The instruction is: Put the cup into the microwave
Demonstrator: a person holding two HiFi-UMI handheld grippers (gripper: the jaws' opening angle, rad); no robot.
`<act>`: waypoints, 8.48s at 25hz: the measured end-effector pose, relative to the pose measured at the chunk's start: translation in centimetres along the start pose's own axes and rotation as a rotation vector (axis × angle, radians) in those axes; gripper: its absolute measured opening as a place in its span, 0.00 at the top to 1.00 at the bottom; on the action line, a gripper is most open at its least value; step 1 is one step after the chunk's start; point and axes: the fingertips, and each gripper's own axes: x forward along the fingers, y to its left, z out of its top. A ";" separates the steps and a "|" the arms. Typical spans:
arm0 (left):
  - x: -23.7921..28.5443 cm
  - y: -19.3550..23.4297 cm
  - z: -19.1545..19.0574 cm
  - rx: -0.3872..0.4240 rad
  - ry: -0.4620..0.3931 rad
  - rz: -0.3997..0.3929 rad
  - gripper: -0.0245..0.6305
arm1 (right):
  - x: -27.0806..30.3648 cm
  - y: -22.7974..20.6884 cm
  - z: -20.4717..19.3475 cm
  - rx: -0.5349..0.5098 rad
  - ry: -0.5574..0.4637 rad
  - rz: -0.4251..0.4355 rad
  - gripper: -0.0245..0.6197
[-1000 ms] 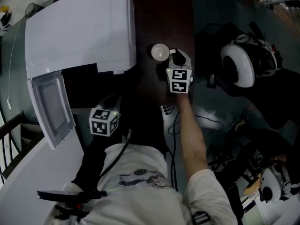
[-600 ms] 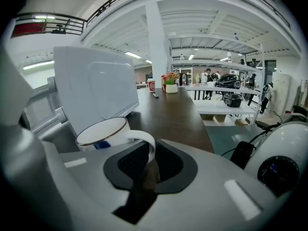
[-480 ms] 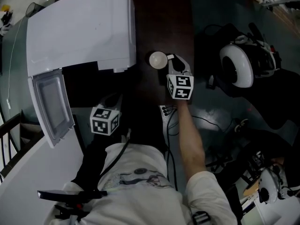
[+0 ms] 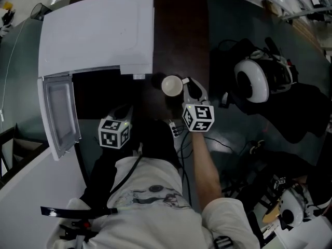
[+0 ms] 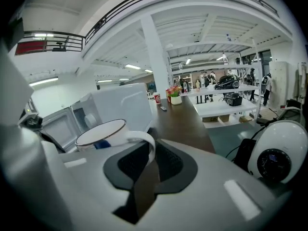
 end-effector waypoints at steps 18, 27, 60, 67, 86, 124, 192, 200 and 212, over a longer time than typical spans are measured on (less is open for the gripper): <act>-3.8 6.4 0.6 -0.170 -0.127 0.093 0.96 | -1.3 15.7 0.8 -0.070 0.065 0.264 0.90; -6.0 11.2 -1.1 -0.266 -0.117 0.152 0.96 | 3.3 23.1 1.2 -0.085 0.075 0.372 0.90; -5.9 17.4 -0.6 -0.253 -0.089 0.133 0.96 | 23.8 23.8 5.4 0.099 -0.153 0.029 0.89; -5.9 17.4 -0.8 -0.262 -0.096 0.135 0.96 | 23.9 24.4 4.3 0.003 -0.115 0.051 0.88; -8.2 13.4 -0.3 -0.140 -0.234 0.160 0.96 | 10.8 27.1 -0.1 -0.157 -0.004 0.168 0.95; -22.7 -14.0 -8.1 0.129 -0.558 0.015 0.96 | -29.3 22.5 -3.6 -0.093 -0.159 0.253 0.96; -36.7 -17.8 -17.7 0.233 -0.774 0.098 0.96 | -47.8 29.3 -4.2 -0.223 -0.464 0.109 0.96; -36.3 -17.3 -18.1 0.217 -0.761 0.097 0.96 | -47.4 29.3 -4.7 -0.225 -0.443 0.112 0.96; -35.8 -17.1 -18.4 0.207 -0.741 0.095 0.96 | -47.0 28.9 -5.4 -0.203 -0.417 0.110 0.96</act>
